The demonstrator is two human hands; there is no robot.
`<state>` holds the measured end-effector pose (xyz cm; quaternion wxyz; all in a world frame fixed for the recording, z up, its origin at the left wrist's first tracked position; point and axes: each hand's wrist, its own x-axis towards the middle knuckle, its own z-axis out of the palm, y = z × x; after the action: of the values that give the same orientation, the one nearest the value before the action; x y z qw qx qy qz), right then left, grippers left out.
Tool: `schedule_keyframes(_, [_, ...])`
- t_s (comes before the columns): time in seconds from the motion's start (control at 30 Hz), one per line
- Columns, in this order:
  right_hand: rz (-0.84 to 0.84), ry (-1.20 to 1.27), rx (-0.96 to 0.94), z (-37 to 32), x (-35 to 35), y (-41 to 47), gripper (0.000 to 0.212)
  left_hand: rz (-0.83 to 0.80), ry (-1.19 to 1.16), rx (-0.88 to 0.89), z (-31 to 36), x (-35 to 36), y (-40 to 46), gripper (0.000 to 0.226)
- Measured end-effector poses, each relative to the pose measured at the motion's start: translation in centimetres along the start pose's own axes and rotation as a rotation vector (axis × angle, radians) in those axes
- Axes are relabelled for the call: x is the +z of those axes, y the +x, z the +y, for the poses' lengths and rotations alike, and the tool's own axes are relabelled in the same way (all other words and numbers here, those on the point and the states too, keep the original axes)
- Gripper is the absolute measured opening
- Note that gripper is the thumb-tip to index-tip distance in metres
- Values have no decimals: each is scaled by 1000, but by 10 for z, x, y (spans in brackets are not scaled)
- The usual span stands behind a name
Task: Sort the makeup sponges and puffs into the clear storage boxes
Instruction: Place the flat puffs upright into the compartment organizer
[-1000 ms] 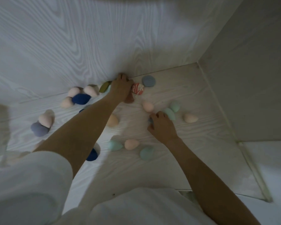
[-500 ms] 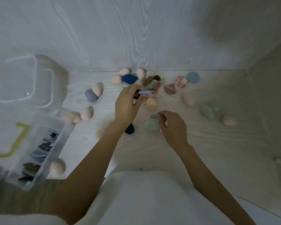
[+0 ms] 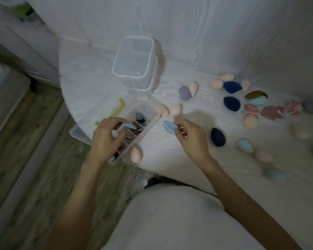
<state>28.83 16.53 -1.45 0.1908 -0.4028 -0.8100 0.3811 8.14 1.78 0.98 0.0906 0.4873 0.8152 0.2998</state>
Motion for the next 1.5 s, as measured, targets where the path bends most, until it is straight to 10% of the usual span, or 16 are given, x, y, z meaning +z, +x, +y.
schedule_keyframes(0.73, [-152,-541,-103,-59,105,70,13,-31,-59,44,-70,-10,-6,19])
schedule_keyframes(1.5, [3,-191,-135,-70,106,33,8,-54,72,94,-63,10,-5,16])
